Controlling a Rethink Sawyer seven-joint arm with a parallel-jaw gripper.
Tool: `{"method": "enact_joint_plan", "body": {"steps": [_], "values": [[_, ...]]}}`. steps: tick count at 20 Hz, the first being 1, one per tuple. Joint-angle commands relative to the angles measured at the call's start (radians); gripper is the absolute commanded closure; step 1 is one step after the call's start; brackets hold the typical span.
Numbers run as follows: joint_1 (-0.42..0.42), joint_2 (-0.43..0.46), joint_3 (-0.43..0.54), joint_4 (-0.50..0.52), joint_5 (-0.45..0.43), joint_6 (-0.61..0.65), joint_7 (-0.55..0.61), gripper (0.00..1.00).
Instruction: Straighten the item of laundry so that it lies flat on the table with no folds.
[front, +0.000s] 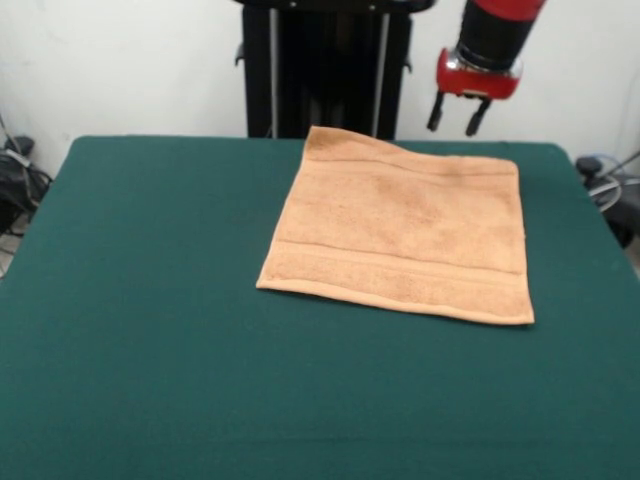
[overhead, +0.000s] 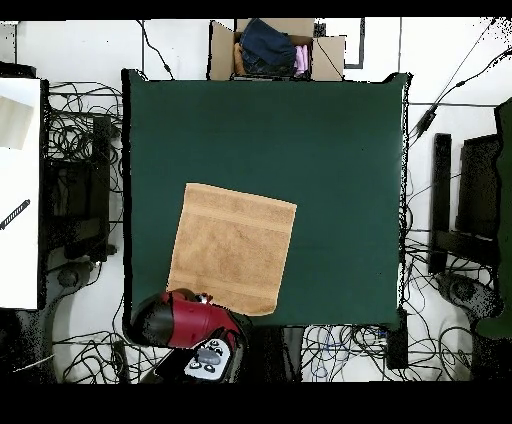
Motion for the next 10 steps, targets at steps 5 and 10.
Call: {"method": "enact_joint_plan", "body": {"steps": [5, 10], "values": [[0.005, -0.018, 0.027, -0.102, 0.003, 0.082, 0.163, 0.0], [0.013, -0.027, 0.006, -0.125, -0.004, 0.12, 0.152, 0.0]]}}
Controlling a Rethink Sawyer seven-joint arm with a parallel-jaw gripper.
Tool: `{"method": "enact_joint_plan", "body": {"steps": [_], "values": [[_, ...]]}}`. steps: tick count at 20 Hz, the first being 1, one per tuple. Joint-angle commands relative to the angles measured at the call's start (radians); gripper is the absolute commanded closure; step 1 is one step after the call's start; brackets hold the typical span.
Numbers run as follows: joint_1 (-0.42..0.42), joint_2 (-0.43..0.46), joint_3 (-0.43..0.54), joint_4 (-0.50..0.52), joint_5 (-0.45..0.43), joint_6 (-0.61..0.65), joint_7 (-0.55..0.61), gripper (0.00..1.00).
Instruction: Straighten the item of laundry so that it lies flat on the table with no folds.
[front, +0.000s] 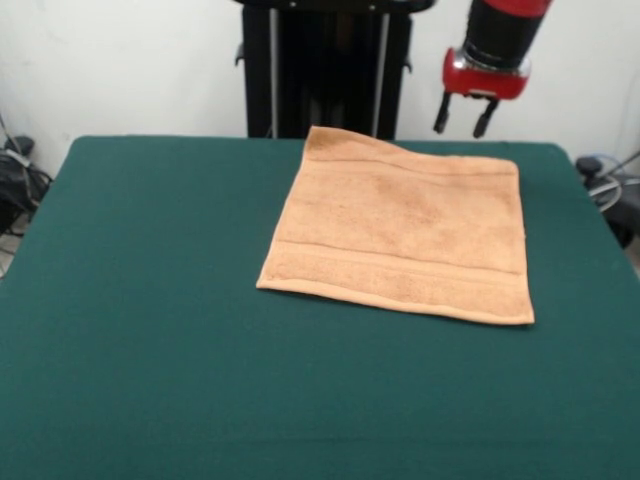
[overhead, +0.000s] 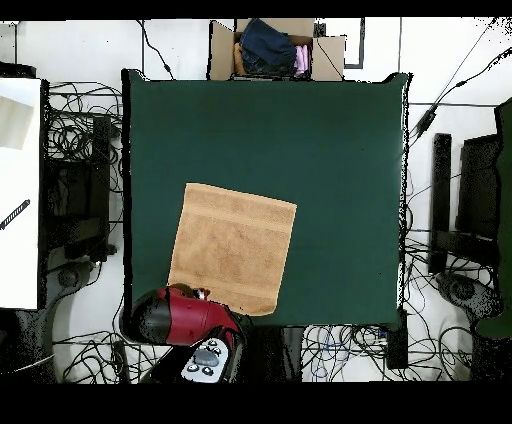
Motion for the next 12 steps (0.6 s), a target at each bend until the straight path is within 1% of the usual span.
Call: {"method": "enact_joint_plan", "body": {"steps": [1, 10, 12], "values": [[0.01, -0.006, 0.004, -0.107, -0.006, 0.11, 0.151, 0.0], [0.021, -0.029, -0.027, -0.144, -0.028, 0.171, 0.14, 0.0], [0.014, -0.033, -0.022, -0.144, -0.031, 0.175, 0.137, 0.0]]}}
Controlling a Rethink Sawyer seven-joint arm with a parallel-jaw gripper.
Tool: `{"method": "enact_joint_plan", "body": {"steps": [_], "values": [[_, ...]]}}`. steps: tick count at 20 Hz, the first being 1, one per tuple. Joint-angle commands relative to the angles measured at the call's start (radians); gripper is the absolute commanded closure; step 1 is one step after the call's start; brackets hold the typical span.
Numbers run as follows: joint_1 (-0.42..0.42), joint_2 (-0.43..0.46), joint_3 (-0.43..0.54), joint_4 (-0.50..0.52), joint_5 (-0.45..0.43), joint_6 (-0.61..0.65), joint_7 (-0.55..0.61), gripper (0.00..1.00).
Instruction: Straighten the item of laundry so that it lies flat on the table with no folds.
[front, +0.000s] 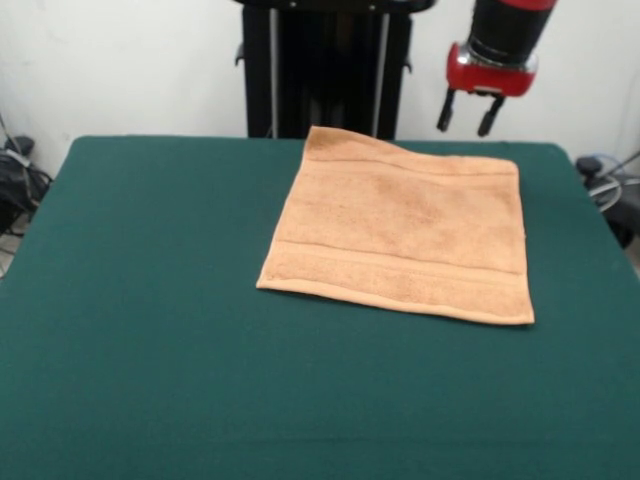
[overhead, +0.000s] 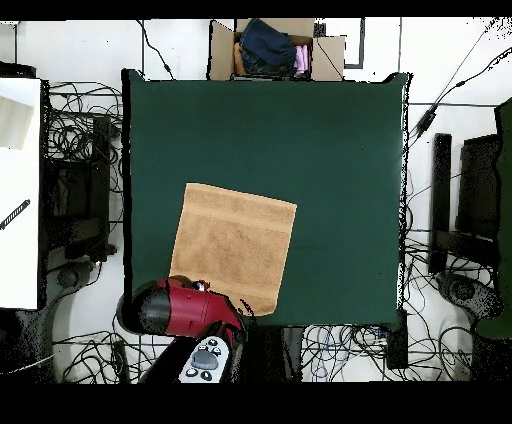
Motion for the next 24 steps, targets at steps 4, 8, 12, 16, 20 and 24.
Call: {"method": "enact_joint_plan", "body": {"steps": [4, 8, 12, 16, 20, 24], "values": [[0.014, -0.016, -0.005, -0.11, -0.035, 0.115, 0.136, 0.0], [0.026, -0.019, -0.029, -0.143, -0.049, 0.149, 0.132, 0.0], [0.04, -0.021, -0.054, -0.178, -0.066, 0.177, 0.13, 0.0], [0.038, -0.028, -0.059, -0.203, -0.083, 0.204, 0.129, 0.0], [0.01, -0.038, -0.038, -0.202, -0.091, 0.208, 0.117, 0.0], [0.002, -0.05, -0.035, -0.213, -0.089, 0.235, 0.119, 0.0]]}}
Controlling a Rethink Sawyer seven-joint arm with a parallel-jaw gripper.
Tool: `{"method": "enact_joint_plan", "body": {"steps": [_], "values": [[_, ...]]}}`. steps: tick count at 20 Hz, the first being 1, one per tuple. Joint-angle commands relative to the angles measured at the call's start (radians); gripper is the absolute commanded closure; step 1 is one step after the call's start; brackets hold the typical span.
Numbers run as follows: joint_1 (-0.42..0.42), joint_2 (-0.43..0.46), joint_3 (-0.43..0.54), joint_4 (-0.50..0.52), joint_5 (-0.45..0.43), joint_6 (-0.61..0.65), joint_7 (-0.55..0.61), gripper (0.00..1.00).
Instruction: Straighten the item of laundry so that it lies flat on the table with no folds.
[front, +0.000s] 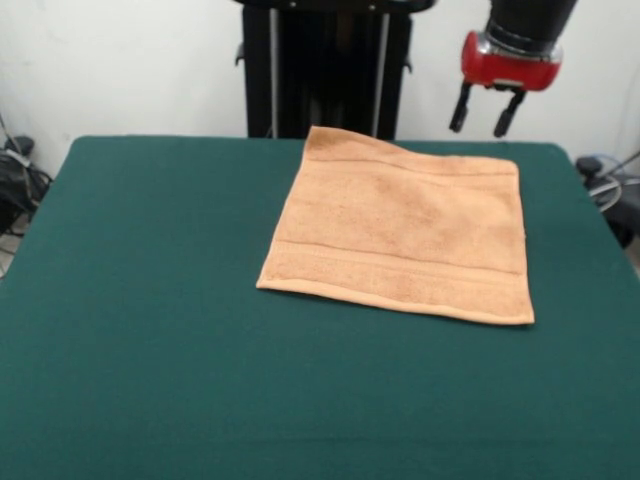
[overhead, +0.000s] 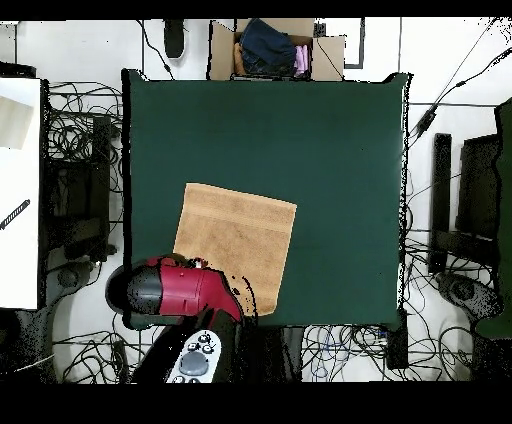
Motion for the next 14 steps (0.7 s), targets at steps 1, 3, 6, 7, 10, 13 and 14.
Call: {"method": "enact_joint_plan", "body": {"steps": [1, 3, 6, 7, 10, 13, 14], "values": [[-0.029, -0.008, 0.024, -0.066, -0.037, 0.104, 0.119, 0.0], [-0.039, -0.007, 0.034, -0.062, -0.036, 0.099, 0.117, 0.0], [-0.059, 0.001, 0.056, -0.057, -0.031, 0.091, 0.112, 0.0], [-0.06, -0.001, 0.057, -0.056, -0.033, 0.092, 0.112, 0.0], [-0.067, -0.004, 0.065, -0.047, -0.033, 0.089, 0.113, 0.0], [-0.071, -0.002, 0.069, -0.045, -0.032, 0.085, 0.115, 0.0], [-0.068, -0.003, 0.067, -0.045, -0.034, 0.086, 0.116, 0.0]]}}
